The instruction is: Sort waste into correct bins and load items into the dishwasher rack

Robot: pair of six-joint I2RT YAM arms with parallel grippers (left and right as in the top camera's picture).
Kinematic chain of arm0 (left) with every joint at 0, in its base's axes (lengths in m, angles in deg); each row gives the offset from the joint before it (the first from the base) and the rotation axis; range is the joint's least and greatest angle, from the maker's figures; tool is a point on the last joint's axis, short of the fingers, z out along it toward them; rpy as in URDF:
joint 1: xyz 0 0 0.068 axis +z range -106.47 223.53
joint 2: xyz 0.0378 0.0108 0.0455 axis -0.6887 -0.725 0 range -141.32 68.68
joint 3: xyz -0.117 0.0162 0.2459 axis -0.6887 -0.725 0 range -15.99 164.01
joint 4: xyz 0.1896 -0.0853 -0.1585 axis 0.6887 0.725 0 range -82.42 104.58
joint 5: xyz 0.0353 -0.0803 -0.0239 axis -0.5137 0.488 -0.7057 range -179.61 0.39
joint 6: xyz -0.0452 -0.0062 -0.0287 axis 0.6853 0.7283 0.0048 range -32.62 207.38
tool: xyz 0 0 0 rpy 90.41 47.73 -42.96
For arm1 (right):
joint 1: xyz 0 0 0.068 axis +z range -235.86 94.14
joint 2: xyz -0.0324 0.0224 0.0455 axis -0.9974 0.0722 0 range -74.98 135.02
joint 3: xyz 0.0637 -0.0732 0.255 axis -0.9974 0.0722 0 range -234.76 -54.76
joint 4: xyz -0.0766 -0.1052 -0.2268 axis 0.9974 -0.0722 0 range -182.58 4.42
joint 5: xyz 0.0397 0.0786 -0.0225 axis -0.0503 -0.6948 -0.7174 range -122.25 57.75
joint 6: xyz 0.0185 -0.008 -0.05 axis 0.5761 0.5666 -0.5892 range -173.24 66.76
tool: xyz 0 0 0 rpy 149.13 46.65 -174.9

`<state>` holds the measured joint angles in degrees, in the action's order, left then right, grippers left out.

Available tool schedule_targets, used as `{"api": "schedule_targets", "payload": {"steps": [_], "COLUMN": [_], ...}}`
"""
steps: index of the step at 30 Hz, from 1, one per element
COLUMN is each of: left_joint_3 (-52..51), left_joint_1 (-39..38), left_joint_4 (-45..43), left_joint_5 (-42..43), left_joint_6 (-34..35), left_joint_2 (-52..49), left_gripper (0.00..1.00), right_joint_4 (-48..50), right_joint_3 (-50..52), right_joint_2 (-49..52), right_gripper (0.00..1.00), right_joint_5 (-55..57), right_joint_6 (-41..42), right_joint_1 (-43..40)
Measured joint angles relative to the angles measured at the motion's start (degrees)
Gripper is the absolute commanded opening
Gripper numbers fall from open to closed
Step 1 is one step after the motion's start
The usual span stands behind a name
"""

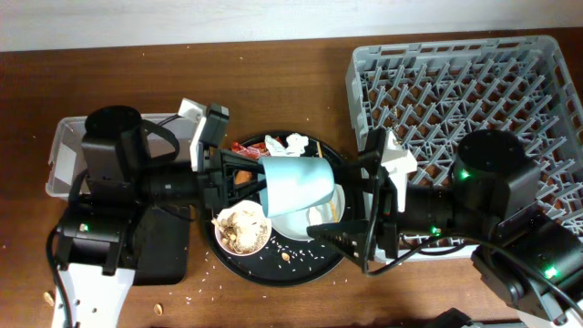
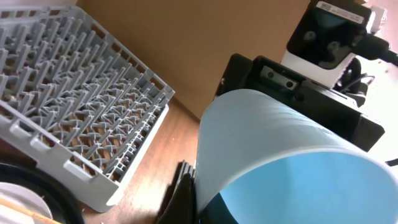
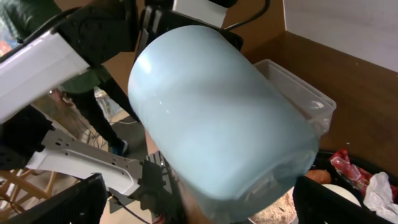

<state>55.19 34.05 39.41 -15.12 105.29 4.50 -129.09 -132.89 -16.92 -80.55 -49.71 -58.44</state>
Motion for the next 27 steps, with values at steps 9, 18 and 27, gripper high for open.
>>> {"api": "schedule_targets", "payload": {"steps": [9,18,27], "left_joint_3": [0.02,0.02,0.0], "left_joint_1": [6.56,-0.81,-6.97], "left_joint_4": [-0.42,0.26,0.44], "left_joint_5": [13.81,7.39,-0.63], "left_joint_6": [0.02,0.02,-0.26], "left_joint_2": [0.11,0.2,0.39], "left_gripper": [0.0,0.0,0.0], "right_joint_4": [-1.05,3.98,1.44], "right_joint_3": [0.02,0.04,-0.02], "right_joint_2": [0.5,1.18,1.99], "right_gripper": [0.96,0.84,0.68], "right_joint_5": [-7.56,-17.25,-16.04], "right_joint_6": [0.37,0.79,2.21], "right_joint_1": [-4.04,-4.09,-4.52]}}
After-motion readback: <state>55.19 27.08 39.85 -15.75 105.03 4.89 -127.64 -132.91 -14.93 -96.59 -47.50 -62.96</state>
